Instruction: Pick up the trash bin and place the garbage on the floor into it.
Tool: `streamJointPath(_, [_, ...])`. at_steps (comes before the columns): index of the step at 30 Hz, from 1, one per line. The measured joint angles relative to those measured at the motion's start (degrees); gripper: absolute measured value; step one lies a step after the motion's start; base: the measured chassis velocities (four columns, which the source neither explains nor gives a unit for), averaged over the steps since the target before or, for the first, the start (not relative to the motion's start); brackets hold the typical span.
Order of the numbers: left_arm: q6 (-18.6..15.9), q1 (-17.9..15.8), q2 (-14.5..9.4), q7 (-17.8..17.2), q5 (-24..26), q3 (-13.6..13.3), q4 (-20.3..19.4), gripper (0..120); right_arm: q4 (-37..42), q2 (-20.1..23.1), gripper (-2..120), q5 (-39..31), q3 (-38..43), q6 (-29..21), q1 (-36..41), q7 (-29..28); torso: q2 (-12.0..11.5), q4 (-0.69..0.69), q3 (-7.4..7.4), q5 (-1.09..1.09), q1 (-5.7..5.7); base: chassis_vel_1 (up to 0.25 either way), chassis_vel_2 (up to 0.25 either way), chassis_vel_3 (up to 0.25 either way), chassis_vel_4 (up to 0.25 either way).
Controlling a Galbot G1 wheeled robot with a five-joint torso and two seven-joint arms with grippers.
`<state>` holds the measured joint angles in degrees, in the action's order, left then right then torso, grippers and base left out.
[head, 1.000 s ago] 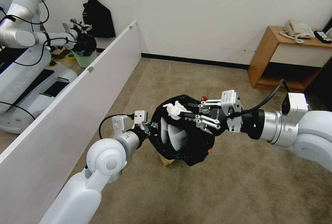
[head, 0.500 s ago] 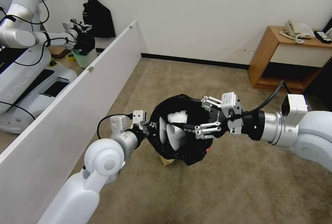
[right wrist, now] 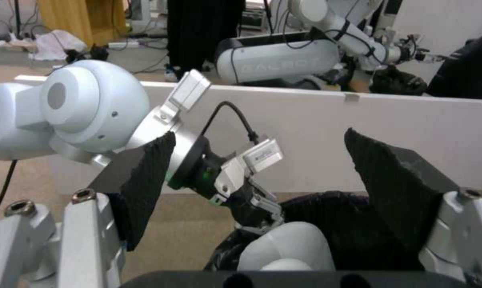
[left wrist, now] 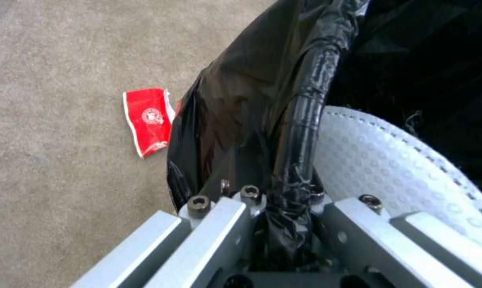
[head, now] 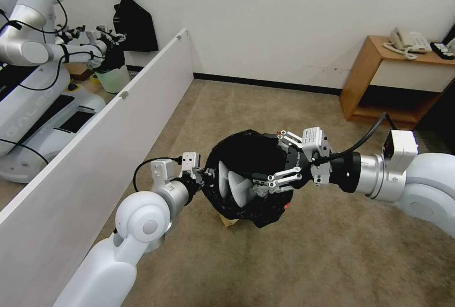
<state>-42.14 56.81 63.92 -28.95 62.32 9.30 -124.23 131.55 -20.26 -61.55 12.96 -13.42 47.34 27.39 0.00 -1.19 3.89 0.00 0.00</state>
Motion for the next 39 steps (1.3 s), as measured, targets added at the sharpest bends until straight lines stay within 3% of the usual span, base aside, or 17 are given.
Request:
streamJointPath(15, [0.0, 1.6, 0.3, 0.6, -1.2, 1.3, -0.4, 0, -0.2, 0.1, 84, -0.4, 0.9, 0.7, -0.1, -0.2, 0.0, 0.0, 0.0, 0.0, 0.0, 0.0, 0.0, 0.0, 0.0])
streamJointPath(23, [0.0, 6.0, -0.5, 2.0, -4.3, 5.2, -2.3, 0, 0.0, -0.8, 99, -0.9, 1.8, 3.5, 1.4, -3.8, 0.0, 0.01, 0.0, 0.0, 0.0, 0.0, 0.0, 0.0, 0.0])
streamJointPath(39, [0.0, 15.2, -1.2, 4.6, -9.8, 12.6, -6.6, 0, -1.4, -3.9, 100, 0.5, 5.7, 6.6, 6.2, -6.6, 0.0, 0.0, 0.0, -0.01, 0.0, 0.0, 0.0, 0.0, 0.0])
